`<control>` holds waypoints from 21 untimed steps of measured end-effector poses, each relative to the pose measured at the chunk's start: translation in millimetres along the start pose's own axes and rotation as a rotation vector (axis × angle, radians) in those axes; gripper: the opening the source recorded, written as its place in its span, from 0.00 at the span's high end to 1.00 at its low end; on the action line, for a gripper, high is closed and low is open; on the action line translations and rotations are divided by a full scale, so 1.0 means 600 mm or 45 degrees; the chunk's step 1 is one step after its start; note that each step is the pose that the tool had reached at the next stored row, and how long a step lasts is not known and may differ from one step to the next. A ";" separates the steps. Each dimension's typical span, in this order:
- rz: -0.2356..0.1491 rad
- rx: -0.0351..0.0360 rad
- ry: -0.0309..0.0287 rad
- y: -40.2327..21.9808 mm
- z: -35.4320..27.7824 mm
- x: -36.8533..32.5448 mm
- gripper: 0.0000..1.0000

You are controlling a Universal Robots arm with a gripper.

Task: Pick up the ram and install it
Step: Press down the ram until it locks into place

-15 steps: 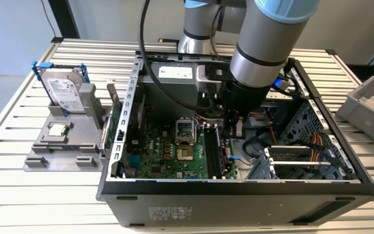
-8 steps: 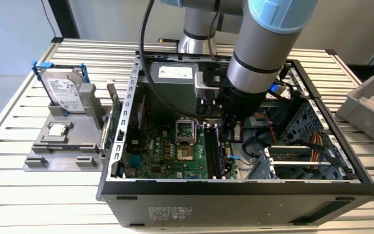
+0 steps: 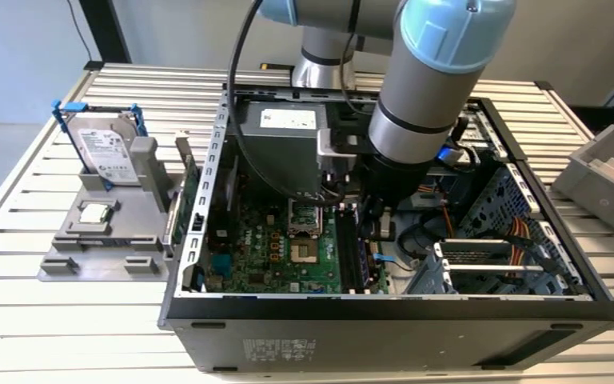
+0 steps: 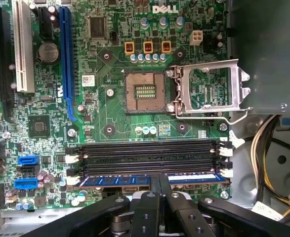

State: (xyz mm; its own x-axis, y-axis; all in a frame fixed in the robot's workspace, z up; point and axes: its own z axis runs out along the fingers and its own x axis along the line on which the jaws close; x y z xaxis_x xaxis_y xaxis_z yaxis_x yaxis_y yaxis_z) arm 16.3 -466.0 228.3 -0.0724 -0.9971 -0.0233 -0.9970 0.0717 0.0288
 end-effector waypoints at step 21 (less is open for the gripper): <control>0.000 0.0000 0.0001 0.002 -0.082 -0.002 1.00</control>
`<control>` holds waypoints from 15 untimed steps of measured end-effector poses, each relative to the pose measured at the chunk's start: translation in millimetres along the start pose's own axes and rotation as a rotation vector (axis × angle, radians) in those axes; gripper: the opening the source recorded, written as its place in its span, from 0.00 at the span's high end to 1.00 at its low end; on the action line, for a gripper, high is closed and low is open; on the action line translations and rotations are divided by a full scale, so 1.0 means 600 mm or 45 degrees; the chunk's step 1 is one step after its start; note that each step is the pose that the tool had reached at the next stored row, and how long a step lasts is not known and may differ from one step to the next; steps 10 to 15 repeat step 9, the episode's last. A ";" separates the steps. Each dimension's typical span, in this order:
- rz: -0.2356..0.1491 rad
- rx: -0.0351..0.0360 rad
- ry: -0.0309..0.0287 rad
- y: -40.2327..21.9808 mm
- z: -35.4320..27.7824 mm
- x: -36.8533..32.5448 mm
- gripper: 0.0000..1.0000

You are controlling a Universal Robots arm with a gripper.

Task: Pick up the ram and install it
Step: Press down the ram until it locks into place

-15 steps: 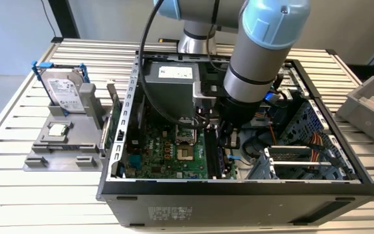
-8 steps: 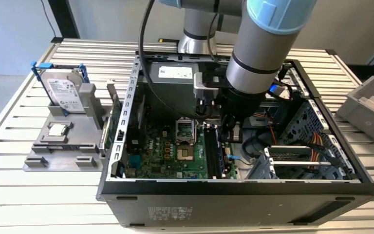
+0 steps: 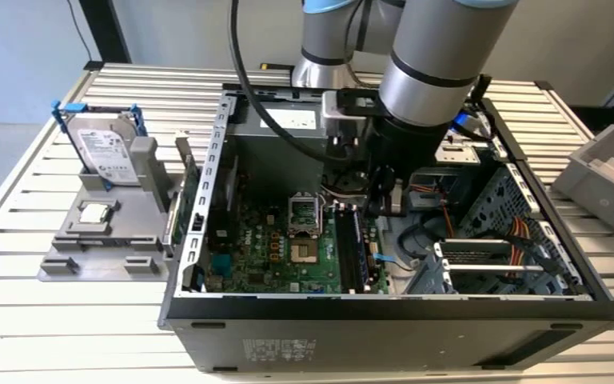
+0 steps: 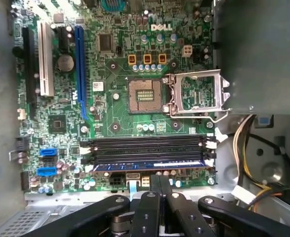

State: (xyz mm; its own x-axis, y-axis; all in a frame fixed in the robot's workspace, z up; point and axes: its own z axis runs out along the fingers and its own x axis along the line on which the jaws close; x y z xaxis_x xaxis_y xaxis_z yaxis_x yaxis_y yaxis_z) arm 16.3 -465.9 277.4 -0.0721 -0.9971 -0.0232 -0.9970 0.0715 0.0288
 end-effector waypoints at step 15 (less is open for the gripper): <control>0.000 -0.0001 -0.0002 0.000 -0.010 0.000 1.00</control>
